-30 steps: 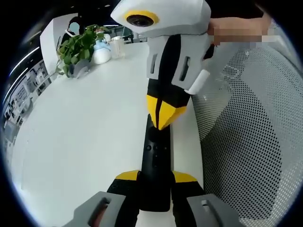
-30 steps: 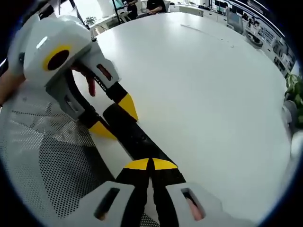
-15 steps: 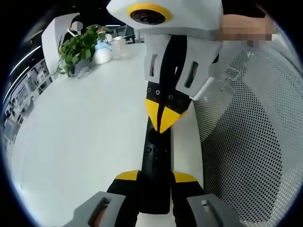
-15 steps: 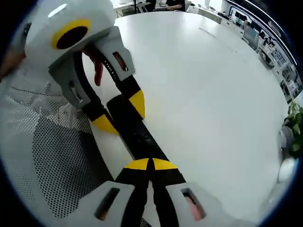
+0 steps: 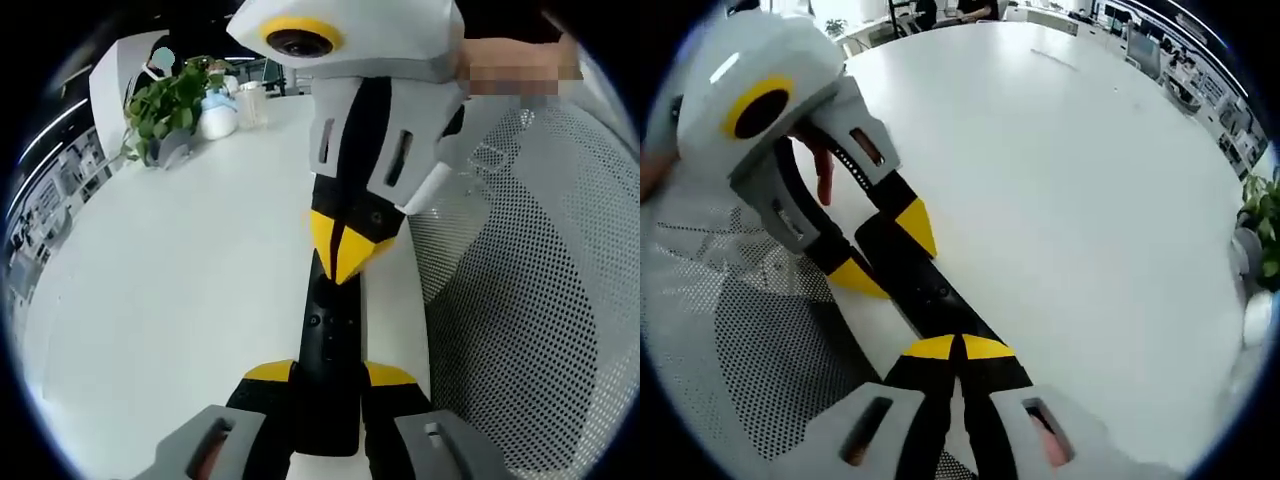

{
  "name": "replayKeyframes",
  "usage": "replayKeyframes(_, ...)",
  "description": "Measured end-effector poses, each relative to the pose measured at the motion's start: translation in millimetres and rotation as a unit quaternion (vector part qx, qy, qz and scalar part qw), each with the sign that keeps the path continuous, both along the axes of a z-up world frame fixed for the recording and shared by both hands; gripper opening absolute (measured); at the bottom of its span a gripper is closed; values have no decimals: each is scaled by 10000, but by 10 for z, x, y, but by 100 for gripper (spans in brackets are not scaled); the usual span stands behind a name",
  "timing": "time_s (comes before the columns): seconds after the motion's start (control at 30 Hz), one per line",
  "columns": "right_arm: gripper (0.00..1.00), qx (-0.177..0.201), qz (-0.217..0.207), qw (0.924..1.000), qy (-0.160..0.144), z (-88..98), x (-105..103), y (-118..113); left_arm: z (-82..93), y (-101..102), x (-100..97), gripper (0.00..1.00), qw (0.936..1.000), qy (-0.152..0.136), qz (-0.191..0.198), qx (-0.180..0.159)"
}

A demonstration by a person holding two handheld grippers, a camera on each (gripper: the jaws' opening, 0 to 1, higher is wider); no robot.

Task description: Press the specified remote control buttons in sequence, fully releasing each button before pressing the next.

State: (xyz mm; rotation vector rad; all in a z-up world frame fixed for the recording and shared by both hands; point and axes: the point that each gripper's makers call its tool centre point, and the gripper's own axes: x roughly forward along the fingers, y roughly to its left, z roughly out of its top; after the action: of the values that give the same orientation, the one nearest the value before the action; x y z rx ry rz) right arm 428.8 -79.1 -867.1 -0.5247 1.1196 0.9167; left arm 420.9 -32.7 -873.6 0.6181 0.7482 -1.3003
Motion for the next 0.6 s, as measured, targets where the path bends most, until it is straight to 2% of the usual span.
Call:
replayKeyframes(0.2,0,0,6,10000,-33,2,1,6,-2,0,0,25,10000,6,14,-28)
replayKeyframes(0.27,0,32,-60,10000,12,6,7,1,-3,-1,0,25,10000,8,17,-32)
replayKeyframes(0.33,0,121,-342,9992,180,9,3,1,-3,-1,0,25,10000,11,21,-39)
replayKeyframes(0.6,0,150,-336,9990,237,13,9,1,-4,-2,2,25,10000,25,34,-37)
